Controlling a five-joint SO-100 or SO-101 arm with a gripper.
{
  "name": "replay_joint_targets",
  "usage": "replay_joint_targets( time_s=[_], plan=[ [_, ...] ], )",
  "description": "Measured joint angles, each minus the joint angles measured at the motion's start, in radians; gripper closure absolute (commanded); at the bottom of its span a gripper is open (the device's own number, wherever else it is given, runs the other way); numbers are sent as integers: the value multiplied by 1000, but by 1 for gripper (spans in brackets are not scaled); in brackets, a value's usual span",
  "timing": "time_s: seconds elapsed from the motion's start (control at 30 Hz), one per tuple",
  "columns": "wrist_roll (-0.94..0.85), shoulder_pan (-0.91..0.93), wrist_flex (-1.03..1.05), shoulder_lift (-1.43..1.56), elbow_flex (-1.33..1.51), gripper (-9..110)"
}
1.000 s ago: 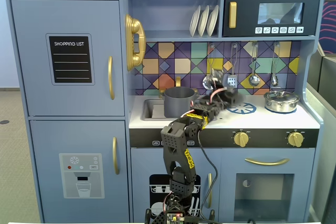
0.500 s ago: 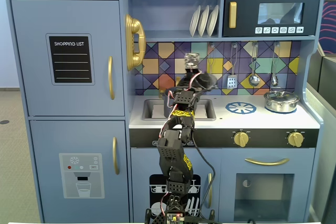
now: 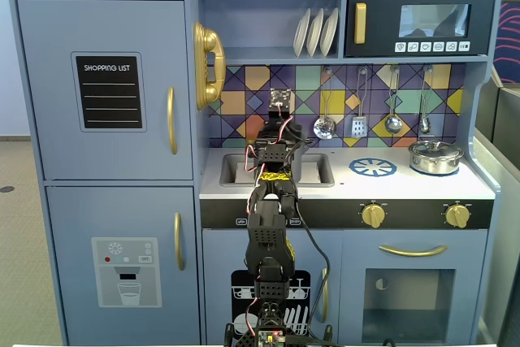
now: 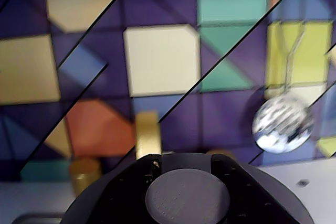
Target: Pick up the lid from the counter and put it on the gray recipient
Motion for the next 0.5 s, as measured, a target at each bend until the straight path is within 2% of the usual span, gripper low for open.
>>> replay_joint_targets(
  time_s=[0.5],
  plan=[
    [37, -25, -32, -83, 0, 102]
  ],
)
